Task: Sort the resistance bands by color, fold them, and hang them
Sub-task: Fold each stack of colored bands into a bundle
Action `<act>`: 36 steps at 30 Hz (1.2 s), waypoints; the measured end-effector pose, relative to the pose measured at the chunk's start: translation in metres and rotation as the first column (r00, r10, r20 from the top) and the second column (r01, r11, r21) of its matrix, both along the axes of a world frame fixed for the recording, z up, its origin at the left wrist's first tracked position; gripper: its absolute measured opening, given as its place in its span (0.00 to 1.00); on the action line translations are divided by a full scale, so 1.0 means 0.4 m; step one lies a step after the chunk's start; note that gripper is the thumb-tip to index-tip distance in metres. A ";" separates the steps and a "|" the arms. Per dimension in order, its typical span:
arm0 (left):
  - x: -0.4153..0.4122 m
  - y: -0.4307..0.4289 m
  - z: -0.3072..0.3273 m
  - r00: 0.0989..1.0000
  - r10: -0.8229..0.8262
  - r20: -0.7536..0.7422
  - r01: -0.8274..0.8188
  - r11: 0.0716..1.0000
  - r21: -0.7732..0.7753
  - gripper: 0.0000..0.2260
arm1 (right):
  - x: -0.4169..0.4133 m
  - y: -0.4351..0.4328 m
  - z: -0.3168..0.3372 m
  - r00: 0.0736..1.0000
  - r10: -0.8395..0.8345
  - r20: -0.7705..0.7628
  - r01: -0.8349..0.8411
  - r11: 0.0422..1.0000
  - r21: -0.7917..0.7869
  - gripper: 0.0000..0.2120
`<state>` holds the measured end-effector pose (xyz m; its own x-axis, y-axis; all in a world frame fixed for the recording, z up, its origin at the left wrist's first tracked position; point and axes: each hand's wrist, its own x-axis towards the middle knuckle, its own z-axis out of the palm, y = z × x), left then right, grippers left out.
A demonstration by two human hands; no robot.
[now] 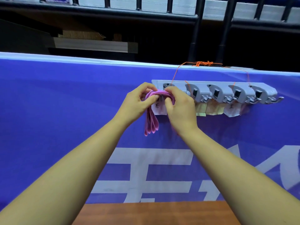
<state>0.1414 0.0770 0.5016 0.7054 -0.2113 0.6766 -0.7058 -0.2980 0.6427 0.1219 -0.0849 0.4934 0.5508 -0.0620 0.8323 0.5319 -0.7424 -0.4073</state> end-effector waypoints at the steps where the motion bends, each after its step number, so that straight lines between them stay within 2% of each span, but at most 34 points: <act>1: 0.001 0.002 0.000 0.999 0.025 0.022 -0.026 0.999 0.035 0.04 | 0.004 0.000 -0.003 1.000 -0.005 -0.016 0.005 1.000 -0.025 0.12; 5: 0.006 0.018 -0.021 0.997 0.045 0.067 -0.053 0.990 0.128 0.08 | 0.001 -0.008 -0.029 0.997 0.013 -0.076 -0.015 0.999 -0.033 0.10; 10: 0.005 0.024 -0.021 0.988 0.036 0.151 -0.058 0.988 0.143 0.12 | -0.013 -0.004 -0.027 0.985 0.150 -0.085 -0.142 0.985 0.095 0.09; 15: -0.003 -0.003 -0.029 0.988 0.010 0.153 -0.021 0.998 0.066 0.12 | -0.011 -0.005 -0.030 0.979 0.187 -0.085 -0.177 0.978 0.106 0.15; 18: -0.011 -0.010 -0.035 0.990 0.011 0.142 -0.010 1.000 -0.008 0.11 | -0.014 -0.005 -0.027 0.973 0.215 -0.079 -0.202 0.968 0.149 0.14; 23: -0.014 -0.010 -0.046 0.993 0.003 0.118 0.000 1.000 -0.025 0.11 | -0.024 -0.005 -0.033 0.935 0.340 -0.097 -0.306 0.917 0.256 0.10; 32: -0.030 -0.033 -0.045 0.991 0.093 0.100 -0.089 0.995 -0.044 0.10 | -0.014 -0.014 -0.024 0.940 0.331 -0.085 -0.294 0.910 0.292 0.08; 36: -0.058 -0.031 -0.064 0.992 0.100 0.080 -0.101 0.995 0.009 0.12 | -0.027 -0.027 -0.052 0.927 0.330 -0.176 -0.285 0.928 0.242 0.13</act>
